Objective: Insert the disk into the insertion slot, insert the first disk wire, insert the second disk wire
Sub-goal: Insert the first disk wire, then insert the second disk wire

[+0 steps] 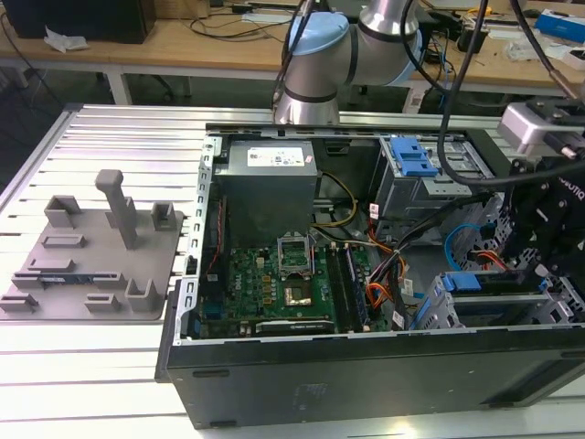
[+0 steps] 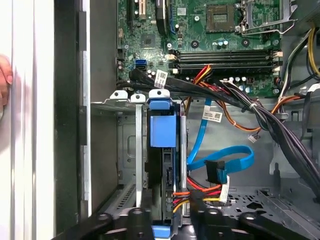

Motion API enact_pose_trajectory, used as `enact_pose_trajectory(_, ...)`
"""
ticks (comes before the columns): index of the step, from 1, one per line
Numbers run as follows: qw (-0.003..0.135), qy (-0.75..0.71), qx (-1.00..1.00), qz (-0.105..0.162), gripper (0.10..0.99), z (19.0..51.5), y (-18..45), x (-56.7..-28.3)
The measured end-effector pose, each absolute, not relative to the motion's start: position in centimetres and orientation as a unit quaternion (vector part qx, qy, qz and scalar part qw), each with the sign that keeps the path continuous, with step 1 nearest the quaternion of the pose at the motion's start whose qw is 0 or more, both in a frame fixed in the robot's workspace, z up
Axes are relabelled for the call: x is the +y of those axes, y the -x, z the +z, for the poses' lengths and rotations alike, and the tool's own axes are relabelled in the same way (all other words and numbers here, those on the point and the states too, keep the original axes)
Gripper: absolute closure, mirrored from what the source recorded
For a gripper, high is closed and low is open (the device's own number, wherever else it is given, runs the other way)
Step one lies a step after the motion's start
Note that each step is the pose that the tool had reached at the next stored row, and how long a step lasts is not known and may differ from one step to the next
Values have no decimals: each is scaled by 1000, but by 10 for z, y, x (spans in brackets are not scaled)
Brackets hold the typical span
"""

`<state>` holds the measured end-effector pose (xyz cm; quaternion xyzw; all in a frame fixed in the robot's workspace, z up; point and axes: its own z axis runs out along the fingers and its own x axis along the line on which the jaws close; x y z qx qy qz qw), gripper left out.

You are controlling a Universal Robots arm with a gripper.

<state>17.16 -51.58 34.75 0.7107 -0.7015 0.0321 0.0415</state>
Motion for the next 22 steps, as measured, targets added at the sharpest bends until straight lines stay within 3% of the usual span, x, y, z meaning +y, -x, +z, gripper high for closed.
enact_pose_trajectory(1,42,-711,-702,32,604,354,-172,-515)
enact_pose_trajectory(6,43,-711,-702,34,604,371,-172,-512)
enact_pose_trajectory(22,44,-711,-702,34,604,371,-172,-512)
